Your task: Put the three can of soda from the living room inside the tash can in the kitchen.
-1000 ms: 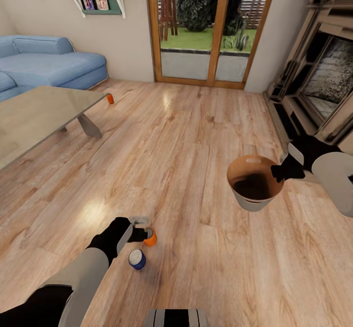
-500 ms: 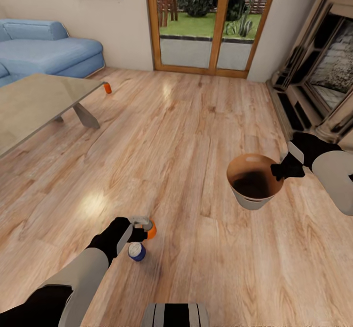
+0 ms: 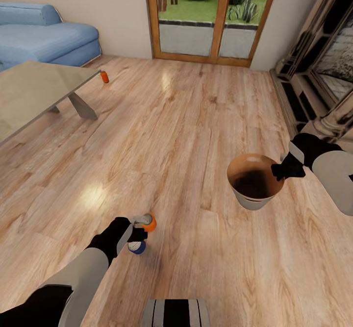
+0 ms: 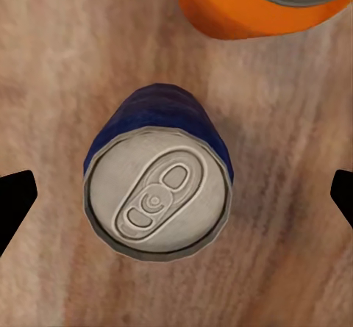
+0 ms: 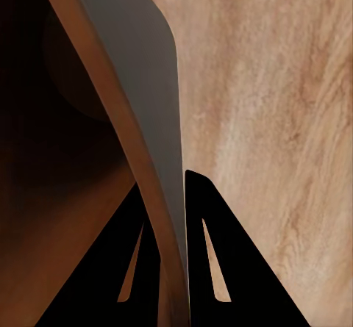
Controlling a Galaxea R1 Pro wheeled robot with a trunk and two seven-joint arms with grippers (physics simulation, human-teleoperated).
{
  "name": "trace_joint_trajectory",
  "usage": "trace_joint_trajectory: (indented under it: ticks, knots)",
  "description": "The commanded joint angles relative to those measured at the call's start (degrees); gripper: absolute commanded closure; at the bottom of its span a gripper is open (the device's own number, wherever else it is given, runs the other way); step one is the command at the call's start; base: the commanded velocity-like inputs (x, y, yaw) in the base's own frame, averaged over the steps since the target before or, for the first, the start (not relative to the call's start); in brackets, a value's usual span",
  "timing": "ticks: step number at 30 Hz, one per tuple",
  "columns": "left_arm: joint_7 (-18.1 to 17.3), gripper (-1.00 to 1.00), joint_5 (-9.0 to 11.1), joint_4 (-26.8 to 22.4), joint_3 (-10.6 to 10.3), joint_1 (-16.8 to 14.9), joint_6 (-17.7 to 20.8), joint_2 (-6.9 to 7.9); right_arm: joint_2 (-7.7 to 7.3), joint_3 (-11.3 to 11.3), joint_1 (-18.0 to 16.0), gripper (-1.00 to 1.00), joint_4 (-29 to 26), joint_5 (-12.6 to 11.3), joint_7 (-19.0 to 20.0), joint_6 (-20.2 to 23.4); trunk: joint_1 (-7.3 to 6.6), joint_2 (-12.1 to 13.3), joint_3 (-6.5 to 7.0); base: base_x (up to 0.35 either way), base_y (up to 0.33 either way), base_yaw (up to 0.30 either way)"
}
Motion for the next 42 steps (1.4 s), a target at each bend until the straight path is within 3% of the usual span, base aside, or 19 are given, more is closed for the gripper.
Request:
trace_joint_trajectory:
  ticks: [1,6,17,28,34,39,42]
  knots:
    - [0.00,-1.00,0.00,-0.03,0.00,0.00,-0.01,0.01,0.00,-0.37,-0.02,1.00,0.00,-0.66,0.26,0.04,-0.01,0.00,-0.05,0.000,0.000,0.000]
    - [0.00,-1.00,0.02,-0.42,-0.01,0.00,-0.01,-0.04,0.00,-0.19,-0.02,1.00,0.00,-0.65,0.26,0.04,-0.01,0.00,-0.19,0.000,0.000,0.000]
    - [0.02,-1.00,0.04,-0.46,0.02,0.00,-0.06,-0.06,-0.04,-0.02,0.05,1.00,0.00,-0.65,0.25,0.04,0.28,-0.15,-2.66,0.000,0.000,0.000]
    - [0.00,-1.00,0.10,-0.52,0.05,0.00,-0.34,-0.06,0.00,0.06,0.06,1.00,0.00,-0.65,0.22,0.04,0.28,-0.15,-2.66,0.000,0.000,0.000]
    - [0.00,-1.00,0.11,-0.52,0.07,0.00,-0.36,-0.06,-0.03,0.07,0.06,1.00,0.00,-0.65,0.19,0.04,0.43,-0.23,-3.99,0.000,0.000,0.000]
    - [-0.05,-1.00,0.11,-0.60,0.07,0.01,-0.36,-0.06,-0.08,0.14,0.06,1.00,0.00,-0.64,0.19,0.04,0.43,-0.23,-3.99,0.000,0.000,0.000]
    - [-0.04,-1.00,0.11,-0.64,0.07,0.01,-0.36,-0.06,-0.05,1.73,0.11,1.00,0.00,-0.65,0.18,0.04,0.43,-0.23,-3.99,0.000,0.000,0.000]
